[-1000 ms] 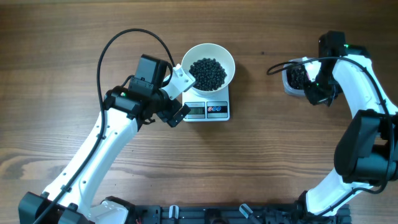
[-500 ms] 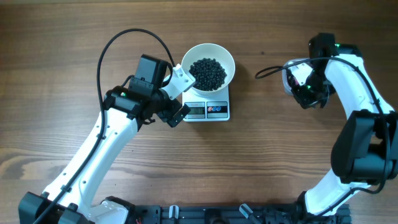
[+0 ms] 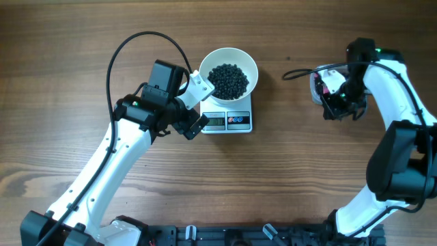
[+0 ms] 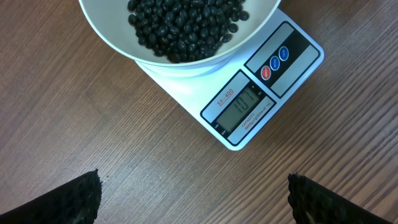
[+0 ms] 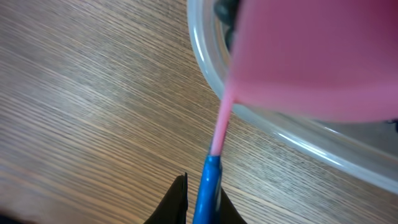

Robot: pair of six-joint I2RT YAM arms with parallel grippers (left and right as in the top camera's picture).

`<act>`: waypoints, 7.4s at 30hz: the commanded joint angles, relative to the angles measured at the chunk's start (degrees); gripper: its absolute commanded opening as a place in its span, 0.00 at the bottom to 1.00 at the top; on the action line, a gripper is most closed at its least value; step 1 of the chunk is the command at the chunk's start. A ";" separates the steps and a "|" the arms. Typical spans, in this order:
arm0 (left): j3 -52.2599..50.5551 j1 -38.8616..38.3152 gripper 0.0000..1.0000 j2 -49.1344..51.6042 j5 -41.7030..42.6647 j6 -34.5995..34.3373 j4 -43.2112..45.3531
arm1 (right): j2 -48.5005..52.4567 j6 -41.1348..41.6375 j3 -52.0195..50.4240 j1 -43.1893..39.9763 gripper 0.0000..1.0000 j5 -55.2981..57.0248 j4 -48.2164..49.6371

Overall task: Scoop item into bowl and weigh 150g on scale
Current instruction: 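Dip the scoop into the bean tub and lift it, then carry the scoop left over the white bowl and tip beans in, then return the scoop right to the bean tub, then scoop beans from the tub and lift the scoop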

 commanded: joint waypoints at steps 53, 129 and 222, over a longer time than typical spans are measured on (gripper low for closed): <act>-0.20 0.11 1.00 -0.48 0.90 1.14 -0.04 | 0.90 15.69 14.10 12.22 0.04 -48.70 9.49; -0.20 0.11 1.00 -0.48 0.90 1.14 -0.04 | -11.63 13.25 12.02 -2.73 0.04 4.02 1.05; -0.20 0.11 1.00 -0.48 0.90 1.14 -0.04 | 3.69 -11.23 2.49 8.52 0.04 21.29 -0.76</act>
